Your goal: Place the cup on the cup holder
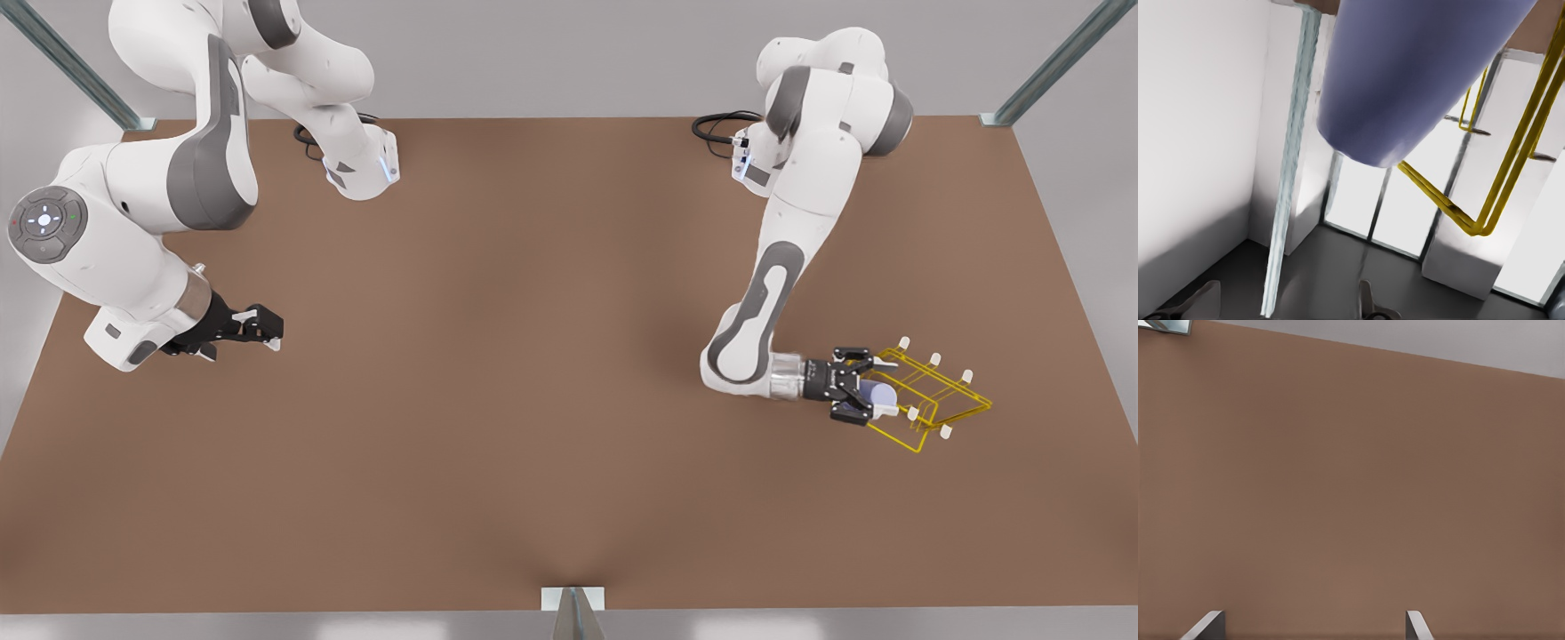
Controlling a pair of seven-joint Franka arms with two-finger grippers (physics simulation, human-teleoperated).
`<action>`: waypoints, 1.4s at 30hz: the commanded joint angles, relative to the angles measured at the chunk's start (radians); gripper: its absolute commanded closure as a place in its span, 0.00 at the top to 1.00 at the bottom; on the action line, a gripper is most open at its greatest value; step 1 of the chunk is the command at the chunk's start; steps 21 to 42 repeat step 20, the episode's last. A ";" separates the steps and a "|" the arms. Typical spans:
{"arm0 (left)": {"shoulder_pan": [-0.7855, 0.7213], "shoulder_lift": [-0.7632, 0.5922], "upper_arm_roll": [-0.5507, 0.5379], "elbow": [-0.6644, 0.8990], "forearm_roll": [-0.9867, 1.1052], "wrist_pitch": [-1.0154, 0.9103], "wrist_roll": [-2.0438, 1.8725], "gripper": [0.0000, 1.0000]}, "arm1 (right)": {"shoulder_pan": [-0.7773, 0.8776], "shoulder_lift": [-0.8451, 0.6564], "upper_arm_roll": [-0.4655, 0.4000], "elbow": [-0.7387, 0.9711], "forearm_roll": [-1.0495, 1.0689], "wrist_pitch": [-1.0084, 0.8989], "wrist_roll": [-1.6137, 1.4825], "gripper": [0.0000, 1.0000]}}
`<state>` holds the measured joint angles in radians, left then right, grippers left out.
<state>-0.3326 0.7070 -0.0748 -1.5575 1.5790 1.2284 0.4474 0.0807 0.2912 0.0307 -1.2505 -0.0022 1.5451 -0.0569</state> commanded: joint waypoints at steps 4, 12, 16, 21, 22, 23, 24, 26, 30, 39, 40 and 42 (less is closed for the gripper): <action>0.128 -0.084 -0.031 0.649 -1.516 -0.015 -0.332 1.00 | 0.001 -0.001 0.000 0.000 0.001 0.000 0.000 1.00; 0.211 -0.617 0.012 0.211 -1.515 0.105 -0.477 1.00 | 0.039 0.080 0.000 -0.006 -0.136 -0.010 0.005 1.00; 0.210 -0.617 0.010 0.211 -1.516 0.099 -0.478 1.00 | 0.034 0.080 -0.002 -0.006 -0.131 -0.011 0.008 1.00; 0.210 -0.617 0.012 0.211 -1.516 0.097 -0.478 1.00 | 0.034 0.080 -0.002 -0.006 -0.131 -0.011 0.006 1.00; 0.210 -0.617 0.012 0.211 -1.516 0.097 -0.478 1.00 | 0.034 0.080 -0.002 -0.006 -0.131 -0.011 0.006 1.00; 0.210 -0.617 0.012 0.211 -1.516 0.097 -0.478 1.00 | 0.034 0.080 -0.002 -0.006 -0.131 -0.011 0.006 1.00; 0.210 -0.617 0.012 0.211 -1.516 0.097 -0.478 1.00 | 0.034 0.080 -0.002 -0.006 -0.131 -0.011 0.006 1.00; 0.210 -0.617 0.012 0.211 -1.516 0.097 -0.478 1.00 | 0.034 0.080 -0.002 -0.006 -0.131 -0.011 0.006 1.00; 0.210 -0.617 0.012 0.211 -1.516 0.097 -0.478 1.00 | 0.034 0.080 -0.002 -0.006 -0.131 -0.011 0.006 1.00; 0.210 -0.617 0.012 0.211 -1.516 0.097 -0.478 1.00 | 0.034 0.080 -0.002 -0.006 -0.131 -0.011 0.006 1.00; 0.210 -0.617 0.012 0.211 -1.516 0.097 -0.478 1.00 | 0.034 0.080 -0.002 -0.006 -0.131 -0.011 0.006 1.00; 0.210 -0.617 0.012 0.211 -1.516 0.097 -0.478 1.00 | 0.034 0.080 -0.002 -0.006 -0.131 -0.011 0.006 1.00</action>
